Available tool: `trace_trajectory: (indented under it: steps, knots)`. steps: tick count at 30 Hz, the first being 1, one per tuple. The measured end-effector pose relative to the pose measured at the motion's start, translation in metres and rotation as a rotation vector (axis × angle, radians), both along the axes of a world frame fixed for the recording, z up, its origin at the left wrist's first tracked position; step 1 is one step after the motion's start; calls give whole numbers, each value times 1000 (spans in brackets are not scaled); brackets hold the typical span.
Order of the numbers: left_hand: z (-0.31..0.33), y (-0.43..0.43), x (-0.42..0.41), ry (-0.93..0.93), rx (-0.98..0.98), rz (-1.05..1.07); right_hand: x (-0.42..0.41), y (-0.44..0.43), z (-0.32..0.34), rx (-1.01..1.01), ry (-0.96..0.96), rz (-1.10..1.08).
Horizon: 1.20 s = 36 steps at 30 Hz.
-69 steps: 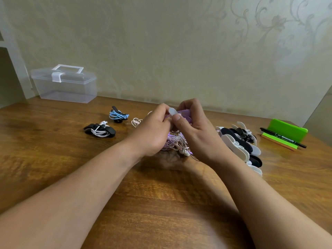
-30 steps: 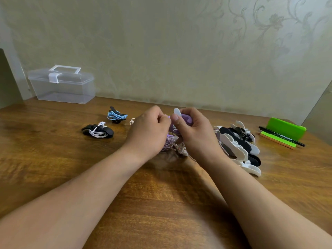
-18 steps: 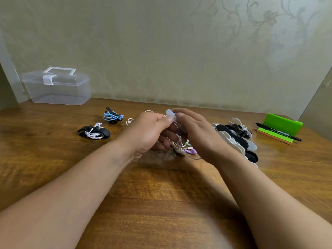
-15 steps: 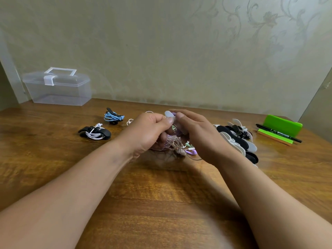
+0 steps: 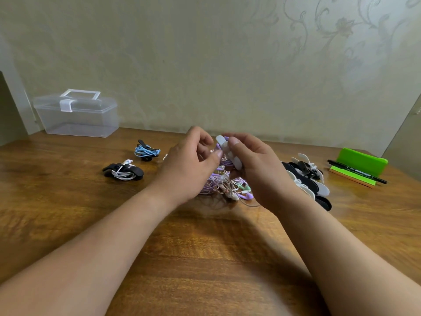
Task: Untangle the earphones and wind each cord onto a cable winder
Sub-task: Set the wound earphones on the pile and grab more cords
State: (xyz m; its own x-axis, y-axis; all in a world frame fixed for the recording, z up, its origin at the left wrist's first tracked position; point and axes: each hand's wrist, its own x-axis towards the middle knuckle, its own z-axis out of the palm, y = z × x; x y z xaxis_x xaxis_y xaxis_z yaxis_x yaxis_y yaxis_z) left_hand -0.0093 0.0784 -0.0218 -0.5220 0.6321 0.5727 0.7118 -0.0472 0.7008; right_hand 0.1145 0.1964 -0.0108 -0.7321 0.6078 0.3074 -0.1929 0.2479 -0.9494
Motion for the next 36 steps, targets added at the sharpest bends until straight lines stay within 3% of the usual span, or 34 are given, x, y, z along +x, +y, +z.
trace_trajectory:
  steps: [4, 9, 15, 21, 24, 27, 31, 36]
  knots:
    - [-3, -2, 2, 101, -66, 42, 1, -2, 0, 113, -45, -39]
    - [-2, -1, 4, 129, -83, 31, 5, -3, 3, 101, -70, -18]
    - [-4, 3, 2, 87, -102, 26, -1, -8, -5, 231, -142, -29]
    - [-2, 5, -1, -171, -76, 31, -3, 0, -5, 73, -47, -91]
    - [3, 3, 4, -347, -57, -56, -3, 4, -5, -43, 18, -65]
    - [2, 3, 12, -398, -133, -141, -6, 6, -6, -96, 59, -80]
    - [1, 6, 17, -431, -210, -179, -7, 6, -8, -30, 44, -136]
    - [3, 7, 17, -683, -112, -228, -5, 0, -9, 146, -3, -99]
